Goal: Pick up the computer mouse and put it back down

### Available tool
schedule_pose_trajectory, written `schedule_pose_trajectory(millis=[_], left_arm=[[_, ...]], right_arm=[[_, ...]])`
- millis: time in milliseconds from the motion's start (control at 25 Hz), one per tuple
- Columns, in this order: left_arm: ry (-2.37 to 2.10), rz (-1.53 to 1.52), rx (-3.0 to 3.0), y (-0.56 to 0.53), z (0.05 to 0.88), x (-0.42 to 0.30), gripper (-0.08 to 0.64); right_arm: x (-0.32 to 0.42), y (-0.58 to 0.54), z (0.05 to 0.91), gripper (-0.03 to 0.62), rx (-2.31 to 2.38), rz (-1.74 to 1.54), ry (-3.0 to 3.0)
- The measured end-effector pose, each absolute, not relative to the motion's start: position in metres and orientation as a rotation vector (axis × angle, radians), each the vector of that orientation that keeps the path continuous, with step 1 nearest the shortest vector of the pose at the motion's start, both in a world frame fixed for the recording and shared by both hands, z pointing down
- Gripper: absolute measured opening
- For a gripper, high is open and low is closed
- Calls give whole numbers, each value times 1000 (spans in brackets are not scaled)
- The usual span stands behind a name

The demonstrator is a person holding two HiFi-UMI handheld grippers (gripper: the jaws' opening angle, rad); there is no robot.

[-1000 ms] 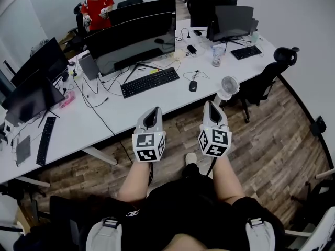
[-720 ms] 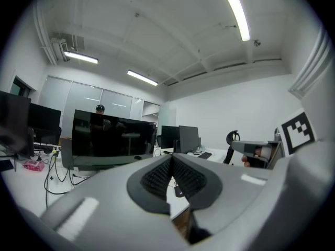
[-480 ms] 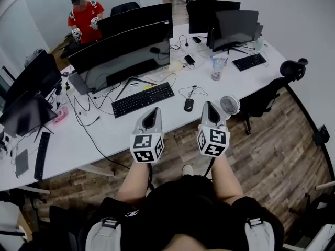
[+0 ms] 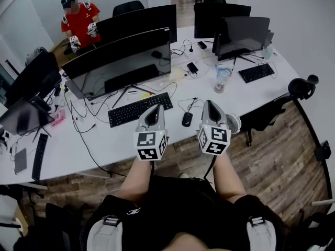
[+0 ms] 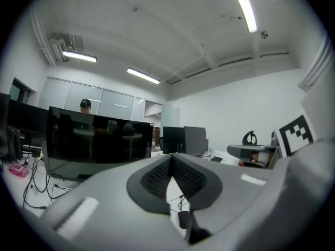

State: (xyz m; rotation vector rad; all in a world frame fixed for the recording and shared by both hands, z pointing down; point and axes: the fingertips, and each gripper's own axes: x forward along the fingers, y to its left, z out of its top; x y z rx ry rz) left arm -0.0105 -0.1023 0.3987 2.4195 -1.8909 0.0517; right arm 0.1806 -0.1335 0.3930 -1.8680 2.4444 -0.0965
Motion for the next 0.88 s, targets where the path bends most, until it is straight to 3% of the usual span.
schedule_pose_trajectory(millis=[600,880], left_arm=[[-1788,104,2420,-184,430,-22,54],[-1733,109,2407,-222,445,-42,54]], right_arm=[[160,-218,433,6,-1971,-266,2455],[142,-256,480,163,-2066,-476,2481]])
